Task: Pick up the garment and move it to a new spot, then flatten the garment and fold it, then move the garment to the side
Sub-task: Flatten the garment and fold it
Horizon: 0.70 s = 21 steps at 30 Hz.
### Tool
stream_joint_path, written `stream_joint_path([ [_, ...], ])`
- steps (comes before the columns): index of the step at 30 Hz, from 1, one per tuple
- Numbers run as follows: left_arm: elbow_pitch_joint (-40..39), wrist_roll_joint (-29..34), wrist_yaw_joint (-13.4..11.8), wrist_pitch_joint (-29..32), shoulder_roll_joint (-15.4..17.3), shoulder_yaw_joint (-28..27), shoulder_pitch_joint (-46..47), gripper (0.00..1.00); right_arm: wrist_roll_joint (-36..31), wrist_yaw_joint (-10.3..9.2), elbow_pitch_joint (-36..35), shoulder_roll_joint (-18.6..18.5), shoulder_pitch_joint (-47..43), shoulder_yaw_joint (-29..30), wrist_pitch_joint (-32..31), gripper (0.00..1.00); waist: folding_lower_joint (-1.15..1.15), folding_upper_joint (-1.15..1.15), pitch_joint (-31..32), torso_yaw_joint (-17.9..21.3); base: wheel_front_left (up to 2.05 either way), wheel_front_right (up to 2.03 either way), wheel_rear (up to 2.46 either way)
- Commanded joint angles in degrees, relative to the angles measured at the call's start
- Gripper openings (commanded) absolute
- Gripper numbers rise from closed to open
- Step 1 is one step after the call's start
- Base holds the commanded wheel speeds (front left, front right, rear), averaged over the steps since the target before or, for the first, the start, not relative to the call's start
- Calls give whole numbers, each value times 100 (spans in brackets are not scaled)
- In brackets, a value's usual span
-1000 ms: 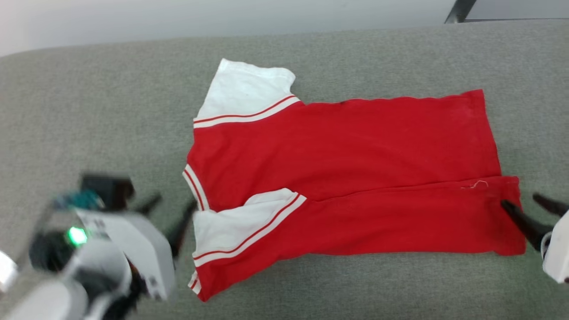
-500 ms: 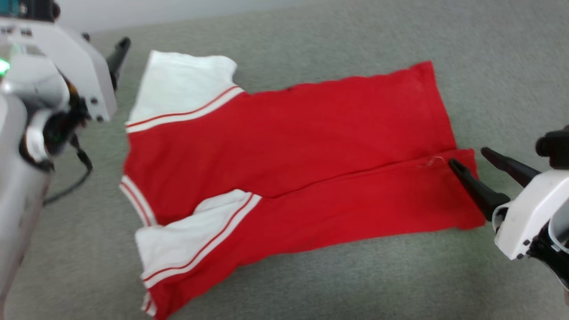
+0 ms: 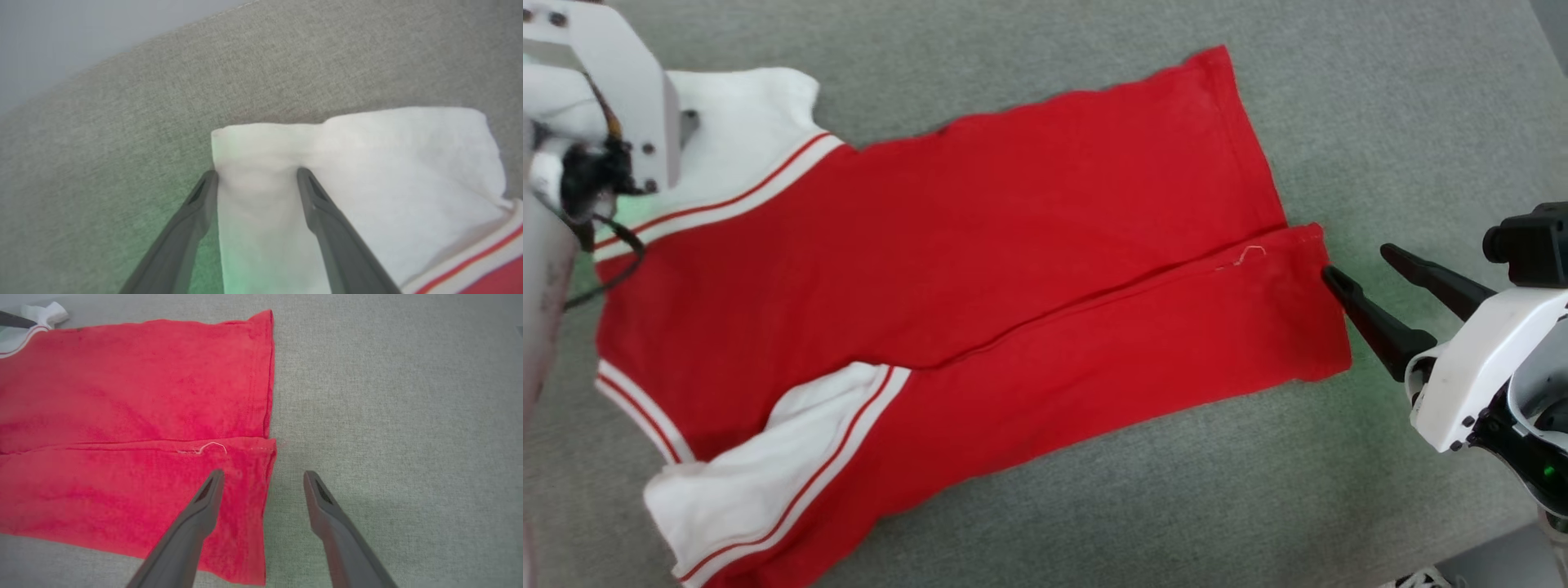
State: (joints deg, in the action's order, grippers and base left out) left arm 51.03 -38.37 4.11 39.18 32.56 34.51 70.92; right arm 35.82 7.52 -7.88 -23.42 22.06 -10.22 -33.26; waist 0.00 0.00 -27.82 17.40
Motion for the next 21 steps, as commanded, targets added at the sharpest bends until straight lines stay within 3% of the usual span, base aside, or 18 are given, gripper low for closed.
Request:
stream_joint_path([
  [1, 194, -35, 43, 140, -78, 46, -8, 100, 61, -7, 32, -28, 80, 2, 55, 100, 0, 0, -114, 115, 0, 0, 0],
  [7, 665, -195, 171, 454, -252, 119, 65, 100, 115, -7, 127, -67, 115, -8, 108, 100, 0, 0, -149, 90, 0, 0, 0],
  [8, 709, -197, 187, 471, -263, 139, 73, 89, 112, -7, 137, -71, 140, -6, 107, 100, 0, 0, -152, 80, 0, 0, 0],
  [9, 748, -197, 198, 480, -273, 158, 99, 45, 106, -7, 140, -85, 162, -3, 113, 100, 0, 0, -160, 70, 0, 0, 0],
  [10, 748, -197, 198, 480, -273, 158, 99, 45, 106, -7, 140, -85, 162, -3, 113, 100, 0, 0, -160, 70, 0, 0, 0],
  [12, 805, -217, 222, 463, -280, 173, 127, 0, 113, -7, 149, -91, 204, -8, 122, 100, 0, 0, -179, 53, 0, 0, 0],
  [21, 894, -287, 282, 305, -452, 257, 257, 0, 221, -7, 235, -165, 851, -176, -23, 100, 0, 0, -286, -132, 0, 0, 0],
])
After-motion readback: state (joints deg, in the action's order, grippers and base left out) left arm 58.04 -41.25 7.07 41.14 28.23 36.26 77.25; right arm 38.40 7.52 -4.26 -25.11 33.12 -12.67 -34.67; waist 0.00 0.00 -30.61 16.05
